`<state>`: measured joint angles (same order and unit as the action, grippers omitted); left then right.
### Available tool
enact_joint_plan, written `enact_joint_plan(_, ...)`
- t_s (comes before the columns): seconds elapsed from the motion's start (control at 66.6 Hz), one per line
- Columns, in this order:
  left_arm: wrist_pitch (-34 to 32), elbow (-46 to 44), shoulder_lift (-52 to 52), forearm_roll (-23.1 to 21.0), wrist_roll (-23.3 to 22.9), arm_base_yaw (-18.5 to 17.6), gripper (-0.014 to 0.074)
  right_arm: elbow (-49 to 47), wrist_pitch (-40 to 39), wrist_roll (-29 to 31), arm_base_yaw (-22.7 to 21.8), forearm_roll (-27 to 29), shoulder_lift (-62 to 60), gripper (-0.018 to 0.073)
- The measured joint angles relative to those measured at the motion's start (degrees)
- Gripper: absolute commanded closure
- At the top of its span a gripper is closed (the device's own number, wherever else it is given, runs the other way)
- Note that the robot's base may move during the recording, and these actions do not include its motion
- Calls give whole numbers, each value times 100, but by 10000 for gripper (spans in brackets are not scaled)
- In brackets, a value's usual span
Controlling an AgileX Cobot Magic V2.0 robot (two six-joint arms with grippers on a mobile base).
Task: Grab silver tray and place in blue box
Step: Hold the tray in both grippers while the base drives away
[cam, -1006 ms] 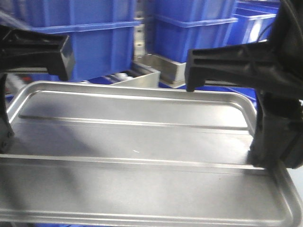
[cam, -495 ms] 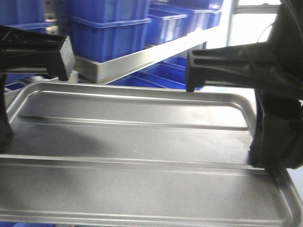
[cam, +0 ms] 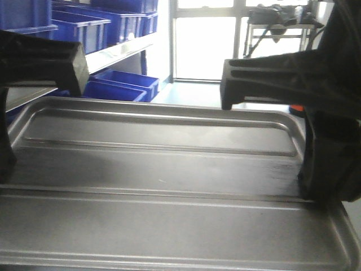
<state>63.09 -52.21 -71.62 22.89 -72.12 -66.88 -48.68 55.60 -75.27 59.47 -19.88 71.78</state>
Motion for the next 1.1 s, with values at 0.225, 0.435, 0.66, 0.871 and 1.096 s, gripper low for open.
enact_joint_plan(0.225, 0, 0, 0, 0, 0, 0, 605, 0, 0, 0, 0, 0, 0, 490)
enact_joint_plan(0.435, 0, 0, 0, 0, 0, 0, 605, 0, 0, 0, 0, 0, -13, 490)
enact_joint_plan(0.66, 0, 0, 0, 0, 0, 0, 605, 0, 0, 0, 0, 0, -17, 490)
enact_joint_plan(0.871, 0, 0, 0, 0, 0, -9, 605, 0, 0, 0, 0, 0, -17, 490)
enact_joint_plan(1.096, 0, 0, 0, 0, 0, -9, 605, 0, 0, 0, 0, 0, -17, 490)
